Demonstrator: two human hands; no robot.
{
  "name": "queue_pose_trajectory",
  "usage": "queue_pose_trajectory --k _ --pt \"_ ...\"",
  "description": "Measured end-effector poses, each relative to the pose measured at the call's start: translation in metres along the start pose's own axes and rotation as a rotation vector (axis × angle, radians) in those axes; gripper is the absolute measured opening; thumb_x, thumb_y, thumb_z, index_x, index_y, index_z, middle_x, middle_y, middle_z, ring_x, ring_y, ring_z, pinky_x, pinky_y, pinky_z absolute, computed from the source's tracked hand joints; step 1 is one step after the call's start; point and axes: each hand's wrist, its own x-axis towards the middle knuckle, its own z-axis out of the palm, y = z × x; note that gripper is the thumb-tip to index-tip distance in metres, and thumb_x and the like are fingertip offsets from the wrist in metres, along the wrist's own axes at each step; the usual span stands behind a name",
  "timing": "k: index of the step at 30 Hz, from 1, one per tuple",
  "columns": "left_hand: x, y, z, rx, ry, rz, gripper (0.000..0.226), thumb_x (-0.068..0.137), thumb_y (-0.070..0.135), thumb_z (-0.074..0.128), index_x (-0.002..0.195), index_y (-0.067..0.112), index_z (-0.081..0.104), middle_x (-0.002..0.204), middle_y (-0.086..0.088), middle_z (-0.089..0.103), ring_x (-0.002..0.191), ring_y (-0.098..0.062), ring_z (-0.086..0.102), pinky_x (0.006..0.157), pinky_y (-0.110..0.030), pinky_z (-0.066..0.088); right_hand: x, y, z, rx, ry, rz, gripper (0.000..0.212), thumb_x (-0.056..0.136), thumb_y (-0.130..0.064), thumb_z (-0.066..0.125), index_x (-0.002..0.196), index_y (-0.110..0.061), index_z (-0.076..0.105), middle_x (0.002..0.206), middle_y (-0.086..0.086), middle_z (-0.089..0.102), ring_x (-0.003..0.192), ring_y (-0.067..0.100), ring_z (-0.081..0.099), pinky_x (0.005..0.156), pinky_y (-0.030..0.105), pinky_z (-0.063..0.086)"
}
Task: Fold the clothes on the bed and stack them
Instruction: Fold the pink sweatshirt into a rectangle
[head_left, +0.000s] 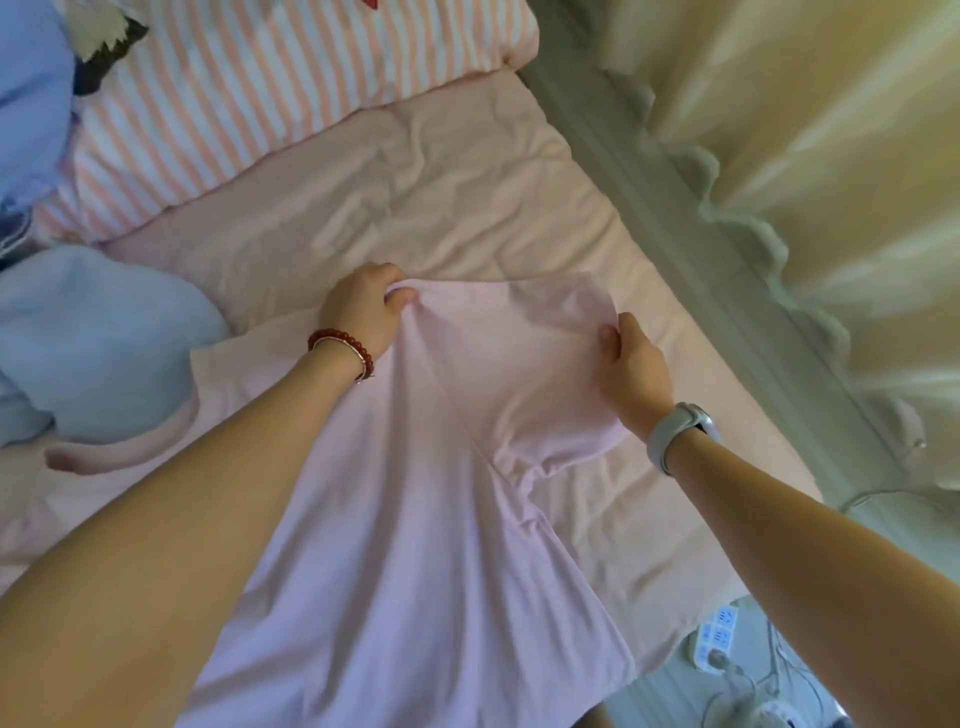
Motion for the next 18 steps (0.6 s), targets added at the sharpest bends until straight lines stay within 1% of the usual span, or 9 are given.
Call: queue_pose_trajectory --k 3,6,8,10,11,13,14,16,18 --pt "0.011 0.007 0.011 0.056 -0.112 -0.033 0.020 0.092 0.017 0.050 0.105 0.009 0.061 0.112 -0.016 0.056 0.100 -0.035 0.054 0.083 -0.035 0.041 -0.001 0.003 -0.011 -0.146 0.045 -0.024 0.020 0.100 -0.029 0.028 0.088 -0.015 0.037 0.065 0.009 0.046 0.063 0.033 0.041 0.057 0.035 0.029" --pt "0.008 0.001 0.011 -0.065 -0.157 -0.087 0.028 0.089 0.016 0.050 0.116 0.016 0.057 0.124 -0.008 0.053 0.107 -0.027 0.055 0.090 -0.032 0.042 -0.011 -0.008 -0.017 -0.189 0.075 -0.105 0.023 0.100 -0.028 0.029 0.101 -0.013 0.047 0.069 0.012 0.049 0.065 0.033 0.041 0.058 0.035 0.030" --pt "-0.003 -0.003 0.002 -0.302 -0.132 -0.127 0.031 0.090 0.013 0.051 0.120 0.015 0.055 0.128 -0.009 0.047 0.100 -0.025 0.057 0.082 -0.037 0.051 -0.026 -0.025 -0.022 -0.157 0.100 -0.249 0.018 0.100 -0.022 0.033 0.096 -0.011 0.047 0.060 0.008 0.045 0.057 0.034 0.039 0.055 0.035 0.030" --pt "-0.022 -0.011 -0.014 -0.651 -0.068 -0.245 0.026 0.092 0.009 0.050 0.117 0.015 0.054 0.124 -0.008 0.045 0.081 -0.022 0.060 0.062 -0.033 0.056 -0.049 -0.050 -0.025 -0.122 0.132 -0.483 0.017 0.097 -0.017 0.038 0.092 -0.007 0.052 0.050 0.011 0.045 0.045 0.039 0.044 0.048 0.033 0.032" --pt "-0.034 -0.018 -0.023 -0.824 -0.037 -0.334 0.020 0.094 0.009 0.049 0.112 0.016 0.054 0.118 -0.006 0.047 0.073 -0.020 0.061 0.058 -0.031 0.057 -0.064 -0.062 -0.024 -0.129 0.123 -0.607 0.022 0.095 -0.018 0.039 0.097 -0.005 0.056 0.048 0.013 0.050 0.041 0.039 0.048 0.044 0.031 0.034" --pt "-0.063 -0.033 -0.042 -1.118 -0.083 -0.522 0.013 0.098 0.023 0.043 0.101 0.016 0.054 0.105 -0.003 0.054 0.066 -0.016 0.065 0.056 -0.029 0.057 -0.103 -0.081 -0.014 -0.153 -0.079 -0.820 0.037 0.091 -0.025 0.038 0.117 -0.008 0.057 0.062 0.012 0.065 0.047 0.036 0.058 0.043 0.031 0.042" --pt "-0.077 -0.043 -0.048 -1.203 -0.158 -0.611 0.025 0.098 0.035 0.037 0.100 0.017 0.054 0.100 -0.003 0.058 0.067 -0.015 0.066 0.056 -0.028 0.055 -0.123 -0.086 -0.005 -0.163 -0.284 -0.887 0.040 0.092 -0.027 0.040 0.127 -0.013 0.052 0.079 0.010 0.069 0.060 0.034 0.063 0.050 0.033 0.047" --pt "-0.104 -0.067 -0.053 -1.272 -0.320 -0.740 0.052 0.095 0.055 0.025 0.109 0.015 0.055 0.096 -0.001 0.062 0.078 -0.013 0.063 0.066 -0.026 0.049 -0.160 -0.086 0.020 -0.257 -0.729 -0.947 0.047 0.094 -0.026 0.044 0.140 -0.023 0.036 0.107 0.006 0.062 0.089 0.030 0.060 0.068 0.037 0.049" --pt "-0.128 -0.085 -0.049 -1.258 -0.407 -0.806 0.062 0.089 0.065 0.025 0.117 0.018 0.055 0.097 0.000 0.063 0.086 -0.016 0.058 0.075 -0.029 0.043 -0.184 -0.075 0.044 -0.406 -0.989 -0.973 0.053 0.096 -0.028 0.043 0.145 -0.026 0.024 0.114 0.007 0.053 0.101 0.027 0.051 0.076 0.038 0.043"
